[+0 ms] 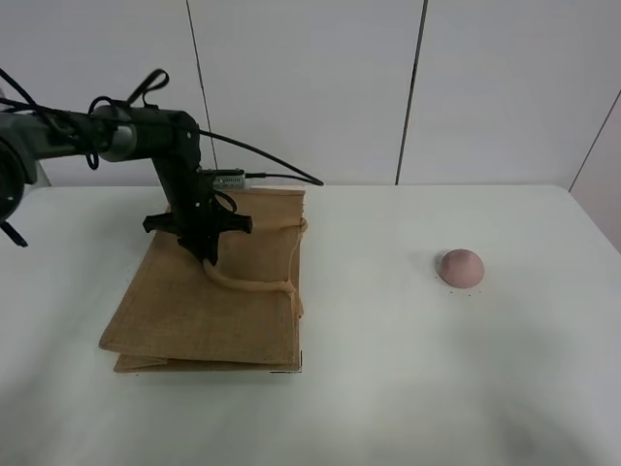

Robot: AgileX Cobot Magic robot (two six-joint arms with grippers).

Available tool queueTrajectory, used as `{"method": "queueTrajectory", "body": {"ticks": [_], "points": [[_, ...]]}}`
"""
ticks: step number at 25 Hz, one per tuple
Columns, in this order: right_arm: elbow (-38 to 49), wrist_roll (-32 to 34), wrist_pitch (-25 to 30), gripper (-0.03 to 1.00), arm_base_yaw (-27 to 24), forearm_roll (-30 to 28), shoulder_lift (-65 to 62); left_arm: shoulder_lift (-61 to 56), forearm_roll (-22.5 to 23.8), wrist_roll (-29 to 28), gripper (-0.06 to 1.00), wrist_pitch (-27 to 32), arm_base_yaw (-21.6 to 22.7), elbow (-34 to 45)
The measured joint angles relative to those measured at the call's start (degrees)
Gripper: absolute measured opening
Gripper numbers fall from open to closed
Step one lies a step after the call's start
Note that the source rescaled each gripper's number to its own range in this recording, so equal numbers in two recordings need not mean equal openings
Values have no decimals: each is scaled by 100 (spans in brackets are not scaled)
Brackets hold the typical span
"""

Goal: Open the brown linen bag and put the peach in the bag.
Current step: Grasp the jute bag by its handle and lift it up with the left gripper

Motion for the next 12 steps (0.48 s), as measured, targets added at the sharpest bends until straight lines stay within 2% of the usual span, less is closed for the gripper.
{"method": "queueTrajectory", "body": {"ticks": [4,9,12], "points": [[0,0,0,100,0,0,0,-462,39,67,1,415,0,-543],[0,0,0,100,0,0,0,-805,36,265,1,1221,0,-1509],[0,0,0,100,0,0,0,-1079,7,312,1,1226,0,-1812]]}}
